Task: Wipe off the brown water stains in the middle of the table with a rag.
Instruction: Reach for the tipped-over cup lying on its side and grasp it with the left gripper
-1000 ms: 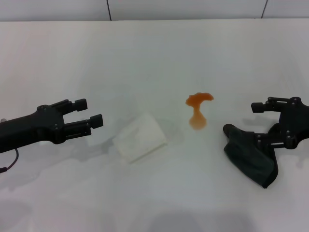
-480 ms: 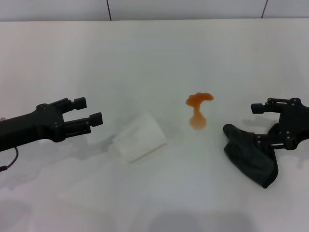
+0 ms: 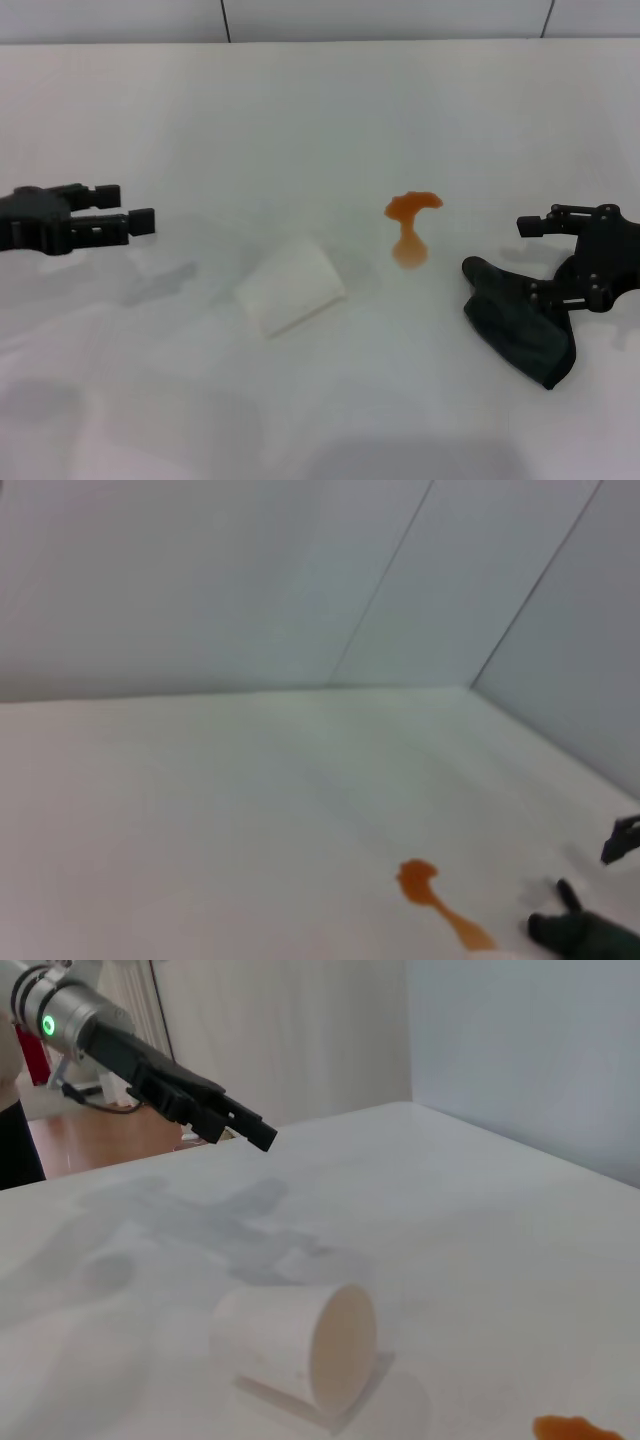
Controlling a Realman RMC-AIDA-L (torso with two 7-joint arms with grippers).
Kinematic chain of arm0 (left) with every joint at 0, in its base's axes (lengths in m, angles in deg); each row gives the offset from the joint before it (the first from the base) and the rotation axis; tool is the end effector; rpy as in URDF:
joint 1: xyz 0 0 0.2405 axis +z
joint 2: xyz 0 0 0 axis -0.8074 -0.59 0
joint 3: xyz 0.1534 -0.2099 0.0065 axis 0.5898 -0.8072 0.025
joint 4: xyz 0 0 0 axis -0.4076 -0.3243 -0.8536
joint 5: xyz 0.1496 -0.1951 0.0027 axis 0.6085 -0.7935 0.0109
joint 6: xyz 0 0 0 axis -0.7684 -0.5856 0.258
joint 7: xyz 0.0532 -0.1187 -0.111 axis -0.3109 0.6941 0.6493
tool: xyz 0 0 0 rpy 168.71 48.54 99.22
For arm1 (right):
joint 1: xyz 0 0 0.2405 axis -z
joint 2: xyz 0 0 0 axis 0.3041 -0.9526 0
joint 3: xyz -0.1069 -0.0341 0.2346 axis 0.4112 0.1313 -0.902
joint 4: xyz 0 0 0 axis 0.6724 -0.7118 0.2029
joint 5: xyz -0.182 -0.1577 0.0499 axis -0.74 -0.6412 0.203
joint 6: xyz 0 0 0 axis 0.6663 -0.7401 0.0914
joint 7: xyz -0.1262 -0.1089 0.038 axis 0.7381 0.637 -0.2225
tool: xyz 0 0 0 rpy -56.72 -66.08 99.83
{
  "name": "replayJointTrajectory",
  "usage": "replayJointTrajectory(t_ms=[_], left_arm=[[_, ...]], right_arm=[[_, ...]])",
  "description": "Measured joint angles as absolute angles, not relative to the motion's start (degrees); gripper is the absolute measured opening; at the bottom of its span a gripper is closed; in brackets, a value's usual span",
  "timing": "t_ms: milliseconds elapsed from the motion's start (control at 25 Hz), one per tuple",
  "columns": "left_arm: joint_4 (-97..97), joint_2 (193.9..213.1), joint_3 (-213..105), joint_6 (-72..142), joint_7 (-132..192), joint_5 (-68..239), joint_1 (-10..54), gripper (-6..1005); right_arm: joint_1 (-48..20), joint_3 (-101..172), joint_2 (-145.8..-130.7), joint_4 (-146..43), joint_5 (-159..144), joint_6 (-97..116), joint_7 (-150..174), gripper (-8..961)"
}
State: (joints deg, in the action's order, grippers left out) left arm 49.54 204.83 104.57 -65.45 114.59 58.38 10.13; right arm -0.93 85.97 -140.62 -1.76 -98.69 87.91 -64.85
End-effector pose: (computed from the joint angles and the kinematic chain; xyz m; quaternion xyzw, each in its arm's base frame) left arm -0.3224 0.3493 0.0606 -0.8968 -0.3621 -0.2073 0.1473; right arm 0.2909 0.3498 0.0099 -0.9633 0.1432 0.1653 0.1557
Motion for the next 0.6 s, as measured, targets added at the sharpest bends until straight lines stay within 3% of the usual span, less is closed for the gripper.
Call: replayJointTrajectory(t_ms=[600], left_arm=[[55.4, 204.03, 104.6, -65.8, 115.1, 77.4, -3.0, 864]], right_arm=[[-1.2, 86.9, -140.62, -1.4, -98.2, 88.0, -64.8, 826]])
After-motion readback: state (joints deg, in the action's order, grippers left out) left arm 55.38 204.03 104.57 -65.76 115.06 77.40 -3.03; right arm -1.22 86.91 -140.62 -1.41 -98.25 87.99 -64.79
